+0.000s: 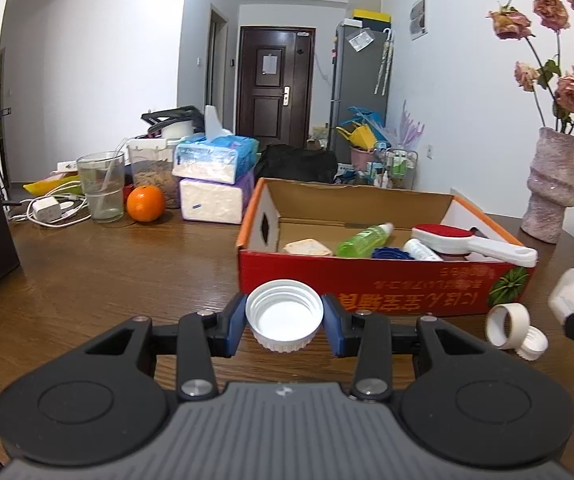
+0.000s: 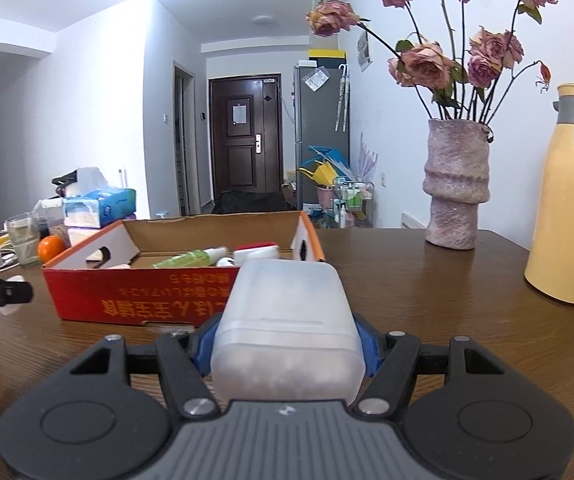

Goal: Organize rigid objects
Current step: 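Carry the white cap and white container over the red box with both tools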

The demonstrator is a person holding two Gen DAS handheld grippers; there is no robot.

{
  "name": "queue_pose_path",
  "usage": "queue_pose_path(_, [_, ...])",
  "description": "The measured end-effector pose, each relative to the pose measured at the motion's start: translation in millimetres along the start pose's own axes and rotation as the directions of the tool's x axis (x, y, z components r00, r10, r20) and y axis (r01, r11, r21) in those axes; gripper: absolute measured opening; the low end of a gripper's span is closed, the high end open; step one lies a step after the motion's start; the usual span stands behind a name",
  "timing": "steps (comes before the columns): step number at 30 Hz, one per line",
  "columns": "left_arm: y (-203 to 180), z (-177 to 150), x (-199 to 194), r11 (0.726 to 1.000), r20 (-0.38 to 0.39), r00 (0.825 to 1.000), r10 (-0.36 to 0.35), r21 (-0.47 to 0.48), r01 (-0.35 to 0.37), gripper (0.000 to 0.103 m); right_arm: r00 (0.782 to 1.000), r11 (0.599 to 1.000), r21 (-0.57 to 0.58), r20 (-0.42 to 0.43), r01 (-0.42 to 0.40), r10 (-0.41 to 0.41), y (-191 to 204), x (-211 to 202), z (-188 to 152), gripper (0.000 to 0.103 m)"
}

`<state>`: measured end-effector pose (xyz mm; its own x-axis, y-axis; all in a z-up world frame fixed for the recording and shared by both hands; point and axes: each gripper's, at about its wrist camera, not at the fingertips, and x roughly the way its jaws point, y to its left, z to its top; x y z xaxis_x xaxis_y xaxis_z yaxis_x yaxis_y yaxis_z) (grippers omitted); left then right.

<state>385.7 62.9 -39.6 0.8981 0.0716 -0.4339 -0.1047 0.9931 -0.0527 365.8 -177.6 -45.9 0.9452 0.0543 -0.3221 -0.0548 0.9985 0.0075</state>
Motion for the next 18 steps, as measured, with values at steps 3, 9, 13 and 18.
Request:
queue_pose_path(3, [-6,1,-3,1.000,0.004,1.000,-0.015,-0.002,0.015,0.041,1.000,1.000,0.002,0.007,-0.016,0.016,7,-2,2,0.065])
queue_pose_path(9, [-11,6,-7,1.000,0.016,0.999,-0.029,-0.012,0.029,0.041,0.999,0.999,0.005,0.014,-0.033,0.033,13,-3,6,0.065])
queue_pose_path(13, [-14,11,-6,0.999,0.007,0.999,-0.044,-0.016,0.044,0.041,0.999,0.999,0.005,0.013,-0.044,0.044,17,-4,11,0.065])
queue_pose_path(18, [-16,21,-6,0.999,0.021,0.999,-0.047,-0.016,0.048,0.041,0.998,0.999,0.002,0.029,-0.055,0.054,23,-2,21,0.065])
